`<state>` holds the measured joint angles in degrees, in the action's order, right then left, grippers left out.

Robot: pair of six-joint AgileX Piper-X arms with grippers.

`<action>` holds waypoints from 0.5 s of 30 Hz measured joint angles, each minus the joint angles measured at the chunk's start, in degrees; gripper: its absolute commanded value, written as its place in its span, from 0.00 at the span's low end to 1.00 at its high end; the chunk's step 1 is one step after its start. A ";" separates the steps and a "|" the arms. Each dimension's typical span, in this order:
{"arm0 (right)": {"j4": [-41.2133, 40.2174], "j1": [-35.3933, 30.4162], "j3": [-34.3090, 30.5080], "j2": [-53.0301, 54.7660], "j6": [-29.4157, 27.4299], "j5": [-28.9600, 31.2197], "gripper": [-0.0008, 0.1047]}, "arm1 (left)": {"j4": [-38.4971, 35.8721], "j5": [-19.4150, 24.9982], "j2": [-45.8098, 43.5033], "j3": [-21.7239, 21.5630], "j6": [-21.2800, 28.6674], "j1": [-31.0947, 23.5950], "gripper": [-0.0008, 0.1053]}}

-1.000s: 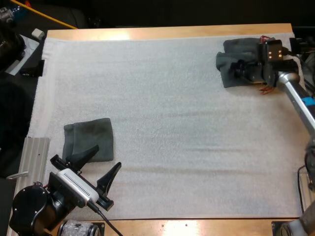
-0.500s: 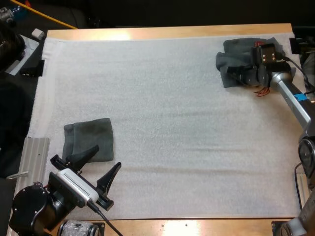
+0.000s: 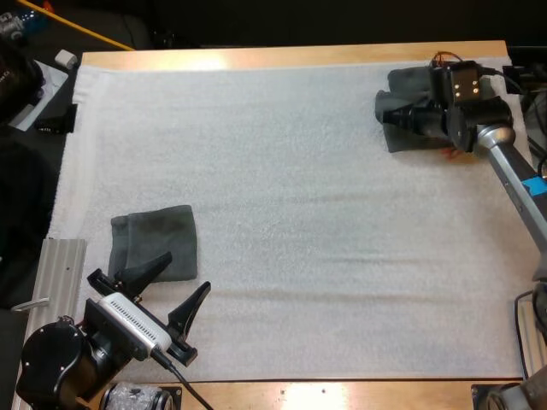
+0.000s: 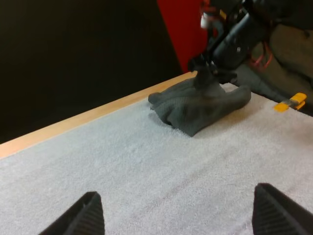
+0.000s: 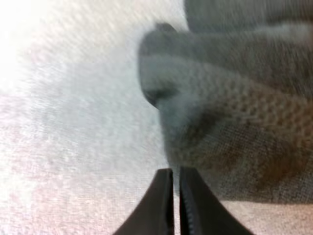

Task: Pick towel from pile, fold and stack

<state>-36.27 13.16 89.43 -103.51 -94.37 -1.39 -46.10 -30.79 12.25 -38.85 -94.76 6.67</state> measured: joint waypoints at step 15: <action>-3.13 0.03 0.12 2.55 -1.12 1.05 0.44 | 0.00 0.00 0.00 0.00 0.00 0.00 0.59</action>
<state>-39.40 13.19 89.55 -100.96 -95.49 -0.34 -46.10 -30.79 12.25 -38.85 -94.76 6.67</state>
